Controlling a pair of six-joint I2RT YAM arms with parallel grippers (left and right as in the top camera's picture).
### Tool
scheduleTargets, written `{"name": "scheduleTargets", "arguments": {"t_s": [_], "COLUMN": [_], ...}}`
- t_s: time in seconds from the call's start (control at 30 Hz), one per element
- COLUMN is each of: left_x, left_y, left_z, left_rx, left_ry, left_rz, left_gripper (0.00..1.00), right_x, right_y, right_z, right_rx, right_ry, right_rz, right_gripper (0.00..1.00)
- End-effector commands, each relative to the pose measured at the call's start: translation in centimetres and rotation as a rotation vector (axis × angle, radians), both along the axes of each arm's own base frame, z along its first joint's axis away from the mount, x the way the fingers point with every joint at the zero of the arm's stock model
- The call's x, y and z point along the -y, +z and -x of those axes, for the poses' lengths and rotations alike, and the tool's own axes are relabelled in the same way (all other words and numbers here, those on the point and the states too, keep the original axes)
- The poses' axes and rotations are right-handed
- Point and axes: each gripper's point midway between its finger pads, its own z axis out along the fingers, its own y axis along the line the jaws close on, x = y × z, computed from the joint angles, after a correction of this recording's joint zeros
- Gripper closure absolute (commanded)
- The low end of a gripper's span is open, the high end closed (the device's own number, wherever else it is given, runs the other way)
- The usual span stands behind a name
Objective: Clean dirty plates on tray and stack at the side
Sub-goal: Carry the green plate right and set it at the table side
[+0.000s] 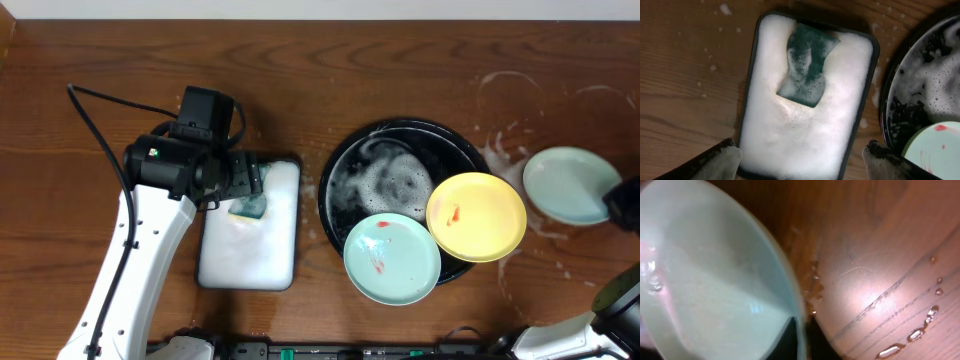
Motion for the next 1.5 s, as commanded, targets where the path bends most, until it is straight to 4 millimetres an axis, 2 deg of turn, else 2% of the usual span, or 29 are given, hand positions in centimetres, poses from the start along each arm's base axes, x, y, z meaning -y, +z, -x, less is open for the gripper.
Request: {"name": "scheduleTargets", "arguments": {"t_s": [0.0,0.07,0.13,0.2,0.23,0.27,0.4,0.47,0.5,0.6,0.67,0.8,0.83,0.9,0.93,0.97,1.1,1.17,1.3,1.4,1.43,1.47], "left_x": [-0.3,-0.3,-0.3,-0.3,-0.3,-0.3,-0.3,-0.3,-0.3,-0.3,-0.3,-0.3,-0.3,-0.3,-0.3,-0.3,-0.3,-0.3,-0.3,-0.3,-0.3,-0.3], "left_y": [0.2,0.2,0.2,0.2,0.2,0.2,0.2,0.2,0.2,0.2,0.2,0.2,0.2,0.2,0.2,0.2,0.2,0.2,0.2,0.2,0.2,0.2], "left_z": [0.1,0.1,0.1,0.1,0.1,0.1,0.1,0.1,0.1,0.1,0.1,0.1,0.1,0.1,0.1,0.1,0.1,0.1,0.1,0.1,0.1,0.1], "left_rx": [0.008,0.008,0.008,0.008,0.008,0.008,0.008,0.008,0.008,0.008,0.008,0.008,0.008,0.008,0.008,0.008,0.008,0.008,0.008,0.008,0.008,0.008], "left_ry": [0.001,0.001,0.001,0.0,0.001,0.0,0.001,0.001,0.0,0.0,0.001,0.001,0.0,0.0,0.0,0.001,0.0,0.0,0.0,0.0,0.001,0.001], "left_rz": [-0.011,-0.011,-0.011,-0.011,-0.011,-0.011,-0.011,-0.011,-0.011,-0.011,-0.011,-0.011,-0.011,-0.011,-0.011,-0.011,-0.011,-0.011,-0.011,-0.011,-0.011,-0.011], "left_gripper": [0.17,0.17,0.17,0.17,0.17,0.17,0.17,0.18,0.17,0.17,0.17,0.17,0.17,0.17,0.17,0.17,0.17,0.17,0.17,0.17,0.17,0.17], "right_x": [-0.2,-1.4,-2.7,-5.4,-6.1,-7.9,-12.4,-14.1,-14.3,-13.0,-13.2,-15.4,-15.7,-15.9,-15.8,-15.8,-17.4,-18.4,-23.2,-26.3,-27.8,-28.5], "right_y": [-0.4,1.2,2.9,5.7,6.4,7.7,8.8,7.8,7.2,5.5,4.1,0.7,0.0,-1.3,-1.4,-1.1,0.7,2.3,5.4,5.7,5.0,4.3], "right_z": [-0.6,-3.1,-4.9,-6.8,-7.0,-7.2,-5.6,-3.8,-2.8,0.1,1.4,2.5,2.7,2.9,2.7,1.8,-0.6,-2.4,-6.6,-8.1,-8.6,-8.9], "right_rx": [0.03,0.169,0.274,0.404,0.423,0.446,0.35,0.201,0.12,-0.124,-0.208,-0.214,-0.211,-0.198,-0.189,-0.155,-0.018,0.087,0.362,0.416,0.408,0.391], "right_ry": [-0.002,0.088,0.151,0.24,0.265,0.325,0.442,0.49,0.504,0.441,0.414,0.435,0.437,0.437,0.437,0.437,0.496,0.526,0.679,0.781,0.83,0.854], "right_rz": [-0.012,-0.062,-0.099,-0.151,-0.157,-0.168,-0.168,-0.133,-0.099,0.071,0.132,0.066,0.051,0.048,0.053,0.059,-0.005,-0.034,-0.16,-0.158,-0.143,-0.122], "right_gripper": [0.64,0.56,0.55,0.53,0.52,0.52,0.52,0.51,0.5,0.49,0.49,0.51,0.54,0.76,0.84,0.98,0.99,0.99,0.99,0.99,0.99,0.99]}}
